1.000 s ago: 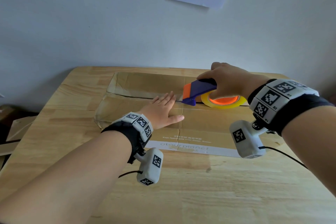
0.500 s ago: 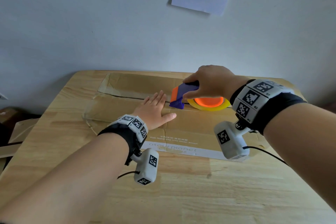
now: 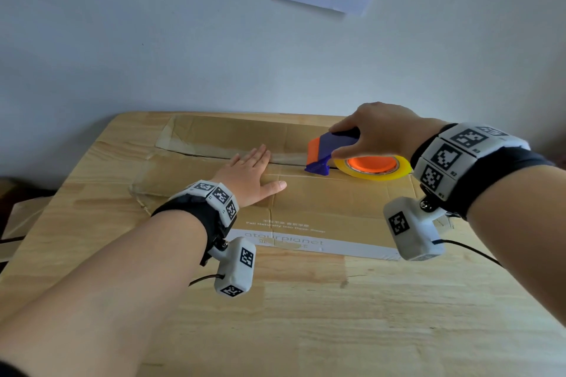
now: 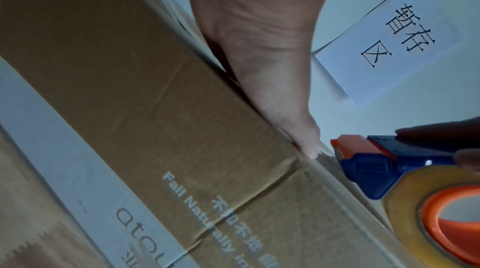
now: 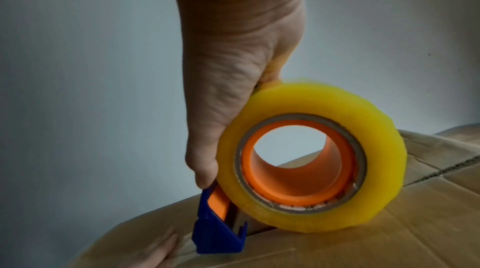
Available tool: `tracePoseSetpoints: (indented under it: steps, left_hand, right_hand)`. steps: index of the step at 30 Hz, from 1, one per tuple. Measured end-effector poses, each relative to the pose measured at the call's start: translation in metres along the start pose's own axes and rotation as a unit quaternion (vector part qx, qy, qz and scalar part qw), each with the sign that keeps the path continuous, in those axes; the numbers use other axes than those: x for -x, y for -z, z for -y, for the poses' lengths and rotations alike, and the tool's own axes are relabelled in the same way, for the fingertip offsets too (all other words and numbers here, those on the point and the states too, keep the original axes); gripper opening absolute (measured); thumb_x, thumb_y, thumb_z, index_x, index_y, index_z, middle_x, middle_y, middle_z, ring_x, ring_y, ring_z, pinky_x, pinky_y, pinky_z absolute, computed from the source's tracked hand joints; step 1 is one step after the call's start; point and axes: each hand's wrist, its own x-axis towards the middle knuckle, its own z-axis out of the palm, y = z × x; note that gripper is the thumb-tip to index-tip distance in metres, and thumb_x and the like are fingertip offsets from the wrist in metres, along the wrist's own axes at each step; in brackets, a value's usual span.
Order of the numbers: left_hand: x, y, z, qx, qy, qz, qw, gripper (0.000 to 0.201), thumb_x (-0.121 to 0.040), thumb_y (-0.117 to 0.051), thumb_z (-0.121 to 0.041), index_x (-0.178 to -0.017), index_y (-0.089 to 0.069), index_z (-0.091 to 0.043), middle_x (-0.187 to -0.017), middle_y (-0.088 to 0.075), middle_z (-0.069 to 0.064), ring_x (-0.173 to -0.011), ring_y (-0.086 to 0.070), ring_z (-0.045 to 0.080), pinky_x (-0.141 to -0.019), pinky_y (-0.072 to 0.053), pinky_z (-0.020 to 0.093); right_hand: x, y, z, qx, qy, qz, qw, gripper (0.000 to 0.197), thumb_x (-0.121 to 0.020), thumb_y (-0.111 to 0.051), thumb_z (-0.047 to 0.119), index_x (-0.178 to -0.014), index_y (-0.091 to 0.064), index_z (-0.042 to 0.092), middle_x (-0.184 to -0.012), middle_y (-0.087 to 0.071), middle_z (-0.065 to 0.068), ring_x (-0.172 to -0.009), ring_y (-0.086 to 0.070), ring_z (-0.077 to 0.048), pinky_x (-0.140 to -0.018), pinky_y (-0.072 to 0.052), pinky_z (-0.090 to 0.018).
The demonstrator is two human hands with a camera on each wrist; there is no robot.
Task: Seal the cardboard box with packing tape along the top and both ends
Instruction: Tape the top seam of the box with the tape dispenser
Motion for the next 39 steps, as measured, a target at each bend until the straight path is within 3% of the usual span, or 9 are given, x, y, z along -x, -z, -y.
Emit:
tracePoseSetpoints:
  steps: [5,8,11,17,20,22,30,36,39]
  left_hand:
    - [0.000,0.004,-0.005,-0.016,0.016,0.000,1.000,0.084,-0.089,-0.015,-0.069,-0.151,0.005,-0.017,-0.158,0.013,0.000,-0.146,0.007,0.014,-0.119,0.000,0.041]
    - [-0.002,0.002,-0.024,-0.032,-0.019,-0.012,0.999,0.083,-0.089,-0.013,-0.069,-0.151,0.003,-0.016,-0.158,0.011,0.000,-0.146,0.006,0.016,-0.119,-0.001,0.043]
    - [-0.007,-0.003,-0.046,0.004,-0.043,-0.023,0.999,0.082,-0.090,-0.017,-0.068,-0.151,0.001,-0.016,-0.159,0.008,-0.001,-0.146,0.005,0.014,-0.119,-0.001,0.042]
    - [-0.015,-0.002,-0.037,-0.011,-0.032,-0.094,0.995,0.096,-0.077,-0.026,-0.082,-0.149,-0.016,-0.019,-0.154,-0.019,0.000,-0.140,-0.021,0.022,-0.113,-0.015,0.043]
    - [-0.020,0.001,-0.035,0.006,-0.032,-0.085,0.996,0.107,-0.070,-0.030,-0.086,-0.149,-0.015,-0.017,-0.158,-0.007,0.002,-0.146,-0.005,0.020,-0.119,-0.001,0.042]
    - [-0.025,0.002,-0.032,0.026,-0.029,-0.077,0.996,0.113,-0.067,-0.031,-0.088,-0.150,-0.008,-0.015,-0.160,0.000,0.001,-0.146,0.001,0.016,-0.119,0.000,0.040]
    - [-0.025,0.000,-0.033,-0.006,-0.022,-0.085,0.996,0.111,-0.069,-0.024,-0.088,-0.151,-0.009,-0.015,-0.160,-0.005,-0.002,-0.146,-0.006,0.013,-0.119,-0.004,0.036]
    - [-0.026,0.000,-0.031,0.017,-0.014,-0.045,0.999,0.110,-0.069,-0.019,-0.088,-0.152,-0.002,-0.017,-0.159,0.004,-0.003,-0.146,0.002,0.011,-0.119,-0.001,0.038]
    - [-0.026,0.000,-0.031,0.019,-0.013,-0.040,0.999,0.108,-0.070,-0.019,-0.087,-0.152,-0.001,-0.018,-0.159,0.006,-0.003,-0.146,0.003,0.011,-0.119,0.000,0.040]
  right_hand:
    - [-0.006,-0.011,0.006,-0.001,-0.012,-0.013,1.000,0.048,-0.074,-0.061,0.062,-0.116,-0.064,0.038,-0.097,-0.066,0.012,-0.090,-0.056,-0.015,-0.063,-0.044,-0.026]
    - [-0.008,-0.013,0.007,-0.016,-0.021,-0.026,0.999,0.052,-0.075,-0.062,0.061,-0.120,-0.063,0.035,-0.104,-0.063,0.012,-0.095,-0.054,-0.014,-0.067,-0.044,-0.027]
    - [-0.007,-0.014,0.005,-0.022,-0.030,-0.027,0.999,0.053,-0.075,-0.063,0.060,-0.122,-0.062,0.035,-0.094,-0.055,0.013,-0.101,-0.053,-0.014,-0.069,-0.044,-0.028]
    - [-0.011,-0.009,0.003,-0.002,-0.025,-0.033,0.999,0.053,-0.075,-0.061,0.063,-0.120,-0.063,0.035,-0.105,-0.065,0.013,-0.095,-0.054,-0.012,-0.060,-0.038,-0.024]
    - [-0.010,-0.009,0.001,-0.002,-0.031,-0.030,0.999,0.054,-0.076,-0.060,0.063,-0.122,-0.062,0.035,-0.106,-0.062,0.011,-0.100,-0.054,-0.013,-0.063,-0.038,-0.025]
    - [-0.010,-0.009,0.001,-0.007,-0.034,-0.029,0.999,0.053,-0.077,-0.060,0.062,-0.123,-0.061,0.035,-0.107,-0.063,0.011,-0.102,-0.054,-0.014,-0.064,-0.038,-0.026]
    - [-0.012,-0.008,0.001,0.004,-0.018,-0.024,1.000,0.053,-0.075,-0.061,0.063,-0.120,-0.063,0.035,-0.102,-0.065,0.013,-0.087,-0.049,-0.010,-0.055,-0.034,-0.023]
    - [-0.004,-0.006,-0.004,-0.006,-0.015,-0.020,1.000,0.050,-0.077,-0.060,0.061,-0.120,-0.063,0.036,-0.103,-0.067,0.012,-0.092,-0.057,-0.014,-0.057,-0.038,-0.024]
    - [-0.001,-0.004,-0.005,-0.023,-0.015,-0.018,0.999,0.049,-0.077,-0.061,0.059,-0.120,-0.063,0.035,-0.105,-0.068,0.012,-0.096,-0.058,-0.014,-0.065,-0.047,-0.027]
